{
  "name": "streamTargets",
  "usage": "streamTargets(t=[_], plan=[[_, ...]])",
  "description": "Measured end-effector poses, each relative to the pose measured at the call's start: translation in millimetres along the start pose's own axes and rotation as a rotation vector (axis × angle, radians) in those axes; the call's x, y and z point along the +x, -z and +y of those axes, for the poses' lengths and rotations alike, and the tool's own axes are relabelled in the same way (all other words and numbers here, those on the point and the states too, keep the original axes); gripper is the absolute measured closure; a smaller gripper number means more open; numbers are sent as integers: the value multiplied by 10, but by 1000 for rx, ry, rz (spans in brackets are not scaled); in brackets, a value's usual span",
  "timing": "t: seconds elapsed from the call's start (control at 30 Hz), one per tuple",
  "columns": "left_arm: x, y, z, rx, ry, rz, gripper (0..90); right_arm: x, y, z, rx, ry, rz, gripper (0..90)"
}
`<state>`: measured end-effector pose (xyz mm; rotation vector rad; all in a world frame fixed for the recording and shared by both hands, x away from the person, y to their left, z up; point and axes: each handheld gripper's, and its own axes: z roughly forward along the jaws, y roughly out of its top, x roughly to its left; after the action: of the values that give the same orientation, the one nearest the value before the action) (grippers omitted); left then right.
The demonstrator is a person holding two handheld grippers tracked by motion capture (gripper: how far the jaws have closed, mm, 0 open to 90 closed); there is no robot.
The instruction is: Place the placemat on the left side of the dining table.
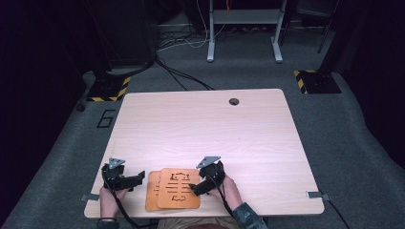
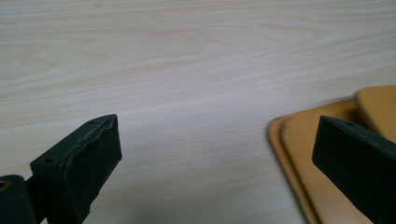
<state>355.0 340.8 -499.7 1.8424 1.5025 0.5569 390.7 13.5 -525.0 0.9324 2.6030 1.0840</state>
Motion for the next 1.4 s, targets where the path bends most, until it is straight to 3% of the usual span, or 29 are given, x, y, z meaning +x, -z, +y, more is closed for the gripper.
streamTargets(t=[0.27,0.33,0.83,1.1,1.4], plan=[[-279,21,-19,8,-50,-71,16,-1,0,-2,-2,2,0,9],[-375,15,-18,19,-79,-99,17,-1,0,-2,-2,2,0,9],[-753,-111,-21,62,-123,-211,16,-3,1,-4,-2,4,0,9],[-853,-160,-19,128,-129,-220,53,-3,1,-5,-3,4,1,9],[-913,-217,-22,144,-127,-227,88,-4,1,-6,-4,6,1,9]])
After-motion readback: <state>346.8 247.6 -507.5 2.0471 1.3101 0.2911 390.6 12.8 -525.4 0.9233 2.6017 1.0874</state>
